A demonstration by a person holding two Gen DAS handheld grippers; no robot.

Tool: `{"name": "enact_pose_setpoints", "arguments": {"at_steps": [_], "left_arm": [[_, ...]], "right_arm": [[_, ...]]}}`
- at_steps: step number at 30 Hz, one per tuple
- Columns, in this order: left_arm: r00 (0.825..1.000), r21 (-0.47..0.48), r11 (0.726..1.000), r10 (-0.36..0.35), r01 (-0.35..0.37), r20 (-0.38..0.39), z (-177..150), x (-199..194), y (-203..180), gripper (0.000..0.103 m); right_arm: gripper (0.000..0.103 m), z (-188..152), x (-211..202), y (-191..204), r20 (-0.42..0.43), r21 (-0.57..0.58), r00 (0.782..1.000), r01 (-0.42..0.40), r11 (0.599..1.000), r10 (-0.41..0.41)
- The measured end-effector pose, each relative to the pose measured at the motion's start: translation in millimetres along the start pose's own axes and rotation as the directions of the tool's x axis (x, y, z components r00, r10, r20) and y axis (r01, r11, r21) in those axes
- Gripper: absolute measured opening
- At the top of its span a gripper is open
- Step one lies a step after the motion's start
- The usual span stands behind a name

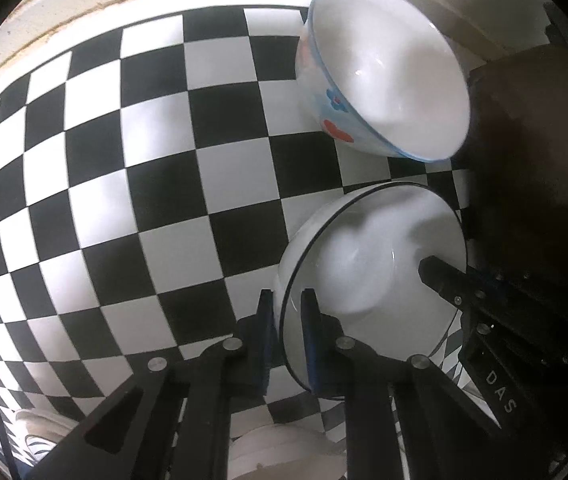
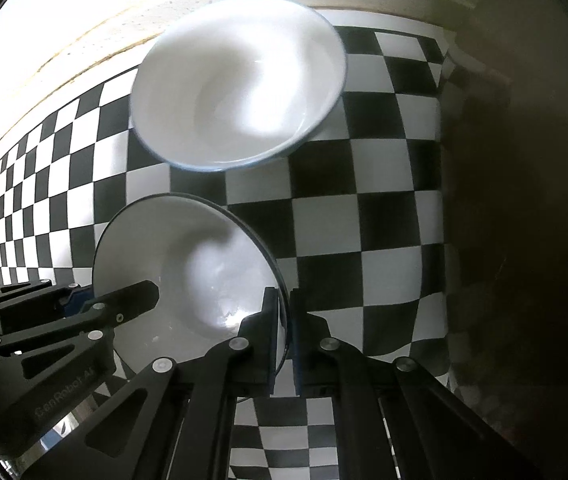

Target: Organize plates and bowls

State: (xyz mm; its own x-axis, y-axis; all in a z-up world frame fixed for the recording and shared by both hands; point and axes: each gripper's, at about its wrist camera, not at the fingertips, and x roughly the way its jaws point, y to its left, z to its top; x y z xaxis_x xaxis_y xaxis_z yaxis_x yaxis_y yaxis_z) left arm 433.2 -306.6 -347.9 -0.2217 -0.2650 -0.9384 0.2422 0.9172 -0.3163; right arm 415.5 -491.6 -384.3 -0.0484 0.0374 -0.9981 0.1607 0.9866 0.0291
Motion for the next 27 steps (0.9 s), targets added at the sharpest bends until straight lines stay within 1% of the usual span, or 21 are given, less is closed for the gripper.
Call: {"name": "enact_pose_setpoints", "arguments": {"at_steps": [6, 8, 11, 12, 18, 22, 27], "left_arm": [[1.0, 0.018, 1.0, 0.007, -0.007, 0.03, -20, -25, -8, 0.011], [0.999, 0.022, 1.0, 0.007, -0.007, 0.041, -24, -35, -13, 0.011], [0.998, 0.038, 0.999, 0.01, -0.013, 0.062, -34, -48, -16, 0.011], [0.997, 0.045, 0.999, 0.015, -0.018, 0.07, -38, -51, -23, 0.011], [0.996, 0.066, 0.998, 0.011, -0.017, 0.091, -58, -67, -18, 0.011], [0.994, 0.086, 0.996, 0.016, -0.026, 0.111, -74, -85, -14, 0.011], [0.993, 0.101, 0.995, -0.003, -0.009, 0.117, -93, -91, -15, 0.011]], "right_arm": [[0.007, -4, -16, -1, 0.035, 0.008, 0.999, -0.029, 1.0, 0.029], [0.007, -10, -25, -3, 0.05, 0.014, 0.998, -0.044, 0.999, 0.043], [0.007, -20, -38, -4, 0.068, 0.019, 0.996, -0.066, 0.998, 0.065], [0.007, -24, -43, -4, 0.076, 0.021, 0.995, -0.072, 0.997, 0.07], [0.007, -45, -63, -5, 0.11, 0.019, 0.99, -0.087, 0.996, 0.084], [0.007, -65, -79, 5, 0.131, 0.017, 0.987, -0.094, 0.995, 0.091], [0.007, -85, -94, 14, 0.153, 0.017, 0.984, -0.093, 0.996, 0.089]]}}
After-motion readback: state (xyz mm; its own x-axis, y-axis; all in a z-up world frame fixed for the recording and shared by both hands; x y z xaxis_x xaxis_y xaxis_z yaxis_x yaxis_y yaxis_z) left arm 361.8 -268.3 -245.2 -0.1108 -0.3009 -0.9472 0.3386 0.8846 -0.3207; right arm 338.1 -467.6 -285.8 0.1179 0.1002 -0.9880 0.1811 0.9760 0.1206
